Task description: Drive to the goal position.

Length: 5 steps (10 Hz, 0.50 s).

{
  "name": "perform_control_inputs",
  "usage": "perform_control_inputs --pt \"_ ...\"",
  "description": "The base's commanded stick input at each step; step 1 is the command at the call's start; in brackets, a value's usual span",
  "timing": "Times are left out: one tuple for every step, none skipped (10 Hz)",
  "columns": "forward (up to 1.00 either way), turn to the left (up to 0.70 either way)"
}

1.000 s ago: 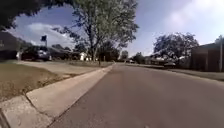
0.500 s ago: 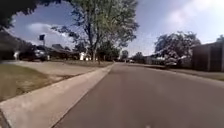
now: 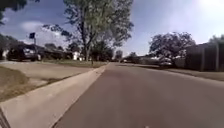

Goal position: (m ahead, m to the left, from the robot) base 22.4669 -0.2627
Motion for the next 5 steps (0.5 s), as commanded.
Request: perform_control_inputs --pt "1.00 0.00" --pt "1.00 0.00" --pt "1.00 -0.03" --pt "1.00 -0.33" --pt "1.00 -0.36"
